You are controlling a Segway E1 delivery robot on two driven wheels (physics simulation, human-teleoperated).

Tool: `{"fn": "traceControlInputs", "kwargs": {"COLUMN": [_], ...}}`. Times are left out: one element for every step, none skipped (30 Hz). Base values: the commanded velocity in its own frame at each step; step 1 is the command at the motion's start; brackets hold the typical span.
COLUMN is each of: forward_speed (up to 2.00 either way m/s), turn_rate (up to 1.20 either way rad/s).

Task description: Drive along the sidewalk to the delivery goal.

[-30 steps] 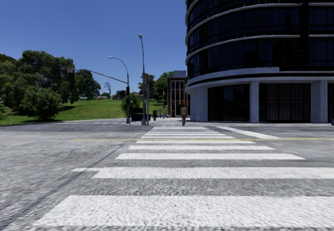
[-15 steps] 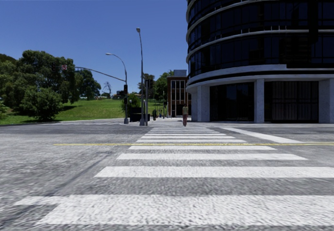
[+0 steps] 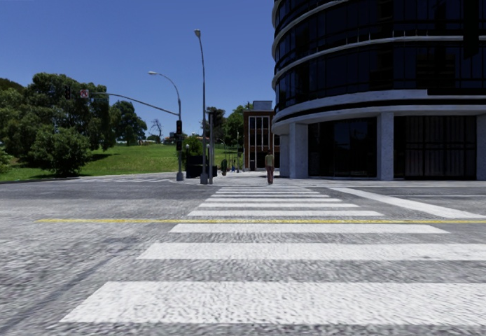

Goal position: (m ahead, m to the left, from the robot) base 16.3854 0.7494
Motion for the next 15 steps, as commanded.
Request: {"fn": "traceControlInputs", "kwargs": {"forward_speed": [1.99,1.99,1.99,1.99,1.99,1.99,1.99,1.99,1.99,1.99,1.99,1.99,1.99,1.99,1.99], "turn_rate": [0.00,0.00,0.00,0.00,0.00,0.00,0.00,0.00,0.00,0.00,0.00,0.00,0.00,0.00,0.00]}}
